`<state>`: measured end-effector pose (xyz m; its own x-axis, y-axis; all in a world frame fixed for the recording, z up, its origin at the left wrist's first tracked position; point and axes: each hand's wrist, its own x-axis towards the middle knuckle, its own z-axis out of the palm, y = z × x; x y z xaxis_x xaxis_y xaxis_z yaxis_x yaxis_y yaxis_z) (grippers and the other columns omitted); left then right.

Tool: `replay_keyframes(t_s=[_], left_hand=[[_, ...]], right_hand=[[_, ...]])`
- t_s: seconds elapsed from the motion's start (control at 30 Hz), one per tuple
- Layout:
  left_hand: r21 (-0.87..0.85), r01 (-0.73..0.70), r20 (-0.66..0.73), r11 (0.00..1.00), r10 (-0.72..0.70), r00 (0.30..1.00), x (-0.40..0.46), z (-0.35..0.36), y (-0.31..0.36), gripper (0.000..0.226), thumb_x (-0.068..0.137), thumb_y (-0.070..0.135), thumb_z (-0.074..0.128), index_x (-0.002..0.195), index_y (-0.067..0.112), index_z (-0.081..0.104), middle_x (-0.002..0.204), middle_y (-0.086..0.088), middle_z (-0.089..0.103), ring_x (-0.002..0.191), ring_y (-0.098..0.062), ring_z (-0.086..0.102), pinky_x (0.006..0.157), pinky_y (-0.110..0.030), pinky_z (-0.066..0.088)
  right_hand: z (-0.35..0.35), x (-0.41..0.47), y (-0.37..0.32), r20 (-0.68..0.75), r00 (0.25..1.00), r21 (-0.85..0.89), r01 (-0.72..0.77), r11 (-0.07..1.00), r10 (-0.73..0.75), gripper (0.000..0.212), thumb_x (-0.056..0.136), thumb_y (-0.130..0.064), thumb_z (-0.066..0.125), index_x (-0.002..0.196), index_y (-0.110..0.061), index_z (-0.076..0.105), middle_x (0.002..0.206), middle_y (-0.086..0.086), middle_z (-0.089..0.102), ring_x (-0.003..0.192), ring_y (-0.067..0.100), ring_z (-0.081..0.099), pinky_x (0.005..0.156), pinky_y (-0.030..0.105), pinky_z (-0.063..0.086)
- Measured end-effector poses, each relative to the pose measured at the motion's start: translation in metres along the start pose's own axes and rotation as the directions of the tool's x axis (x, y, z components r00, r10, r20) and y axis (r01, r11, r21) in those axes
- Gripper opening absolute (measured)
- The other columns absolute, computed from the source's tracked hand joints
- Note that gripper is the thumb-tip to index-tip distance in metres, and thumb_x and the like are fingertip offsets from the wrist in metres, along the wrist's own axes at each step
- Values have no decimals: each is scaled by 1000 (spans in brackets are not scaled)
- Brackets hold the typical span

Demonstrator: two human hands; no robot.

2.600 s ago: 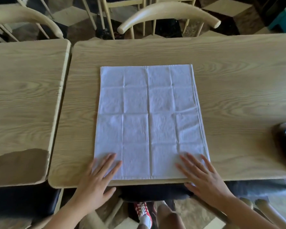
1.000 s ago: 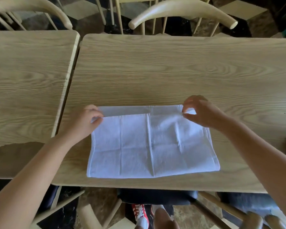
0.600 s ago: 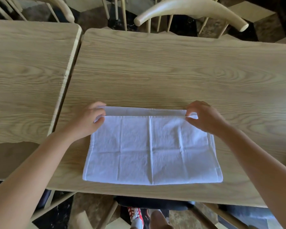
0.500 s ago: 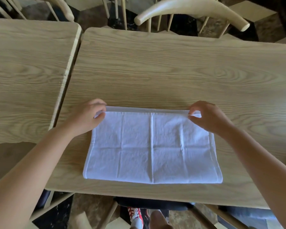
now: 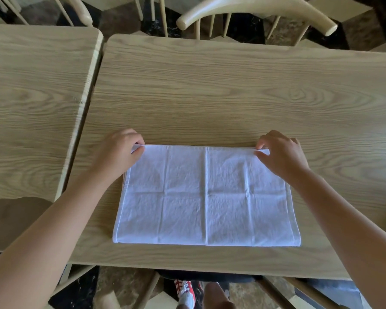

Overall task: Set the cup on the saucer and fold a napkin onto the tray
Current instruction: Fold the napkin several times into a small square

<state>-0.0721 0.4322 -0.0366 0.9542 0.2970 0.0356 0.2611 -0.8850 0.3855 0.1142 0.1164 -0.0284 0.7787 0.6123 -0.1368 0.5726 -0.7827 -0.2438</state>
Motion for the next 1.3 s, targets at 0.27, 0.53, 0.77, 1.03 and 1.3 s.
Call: replay_keyframes(t_s=[0.27, 0.53, 0.77, 1.03, 1.3], left_hand=[[46, 52, -45, 998, -50, 998, -3, 6, 4, 5, 80, 3, 63, 84, 5, 66, 83, -12, 66, 81, -35, 61, 75, -45, 45], [135, -105, 15, 985, 104, 995, -30, 74, 118, 52, 94, 29, 30, 145, 16, 25, 154, -2, 24, 142, -20, 19, 110, -59, 15], [202, -59, 99, 978, 40, 994, -40, 82, 82, 58, 87, 43, 36, 142, 27, 33, 152, -3, 31, 140, -22, 27, 109, -56, 21], [277, 201, 35, 940, -219, 975, -67, 51, 23, 69, 85, 50, 24, 146, 18, 24, 154, -8, 24, 143, -21, 18, 111, -56, 17], [166, 141, -125, 976, -121, 985, -94, 48, 90, 61, 94, 43, 20, 148, 19, 7, 156, -2, 8, 144, -16, 6, 113, -49, -3]], right_hand=[[5, -3, 6, -83, 995, -52, -55, 997, 50, 9, 79, -21, 67, 86, -18, 64, 98, 3, 63, 99, 26, 55, 89, 40, 27], [52, -46, -65, -83, 994, -4, 71, 997, -71, 56, 91, -33, 31, 144, -16, 27, 154, 8, 23, 143, 24, 12, 113, 54, 14], [65, -49, -33, -70, 998, -28, -4, 1000, 2, 64, 89, -42, 26, 145, -11, 26, 153, 7, 27, 142, 18, 19, 115, 41, 15], [53, -59, 22, -101, 986, -76, -137, 988, 129, 73, 86, -49, 19, 146, -7, 20, 155, 10, 22, 143, 21, 15, 116, 44, 15], [50, -111, -58, -167, 981, -10, -105, 994, 102, 64, 92, -42, 23, 148, -13, 9, 155, 2, 7, 144, 18, 7, 117, 50, 5]])
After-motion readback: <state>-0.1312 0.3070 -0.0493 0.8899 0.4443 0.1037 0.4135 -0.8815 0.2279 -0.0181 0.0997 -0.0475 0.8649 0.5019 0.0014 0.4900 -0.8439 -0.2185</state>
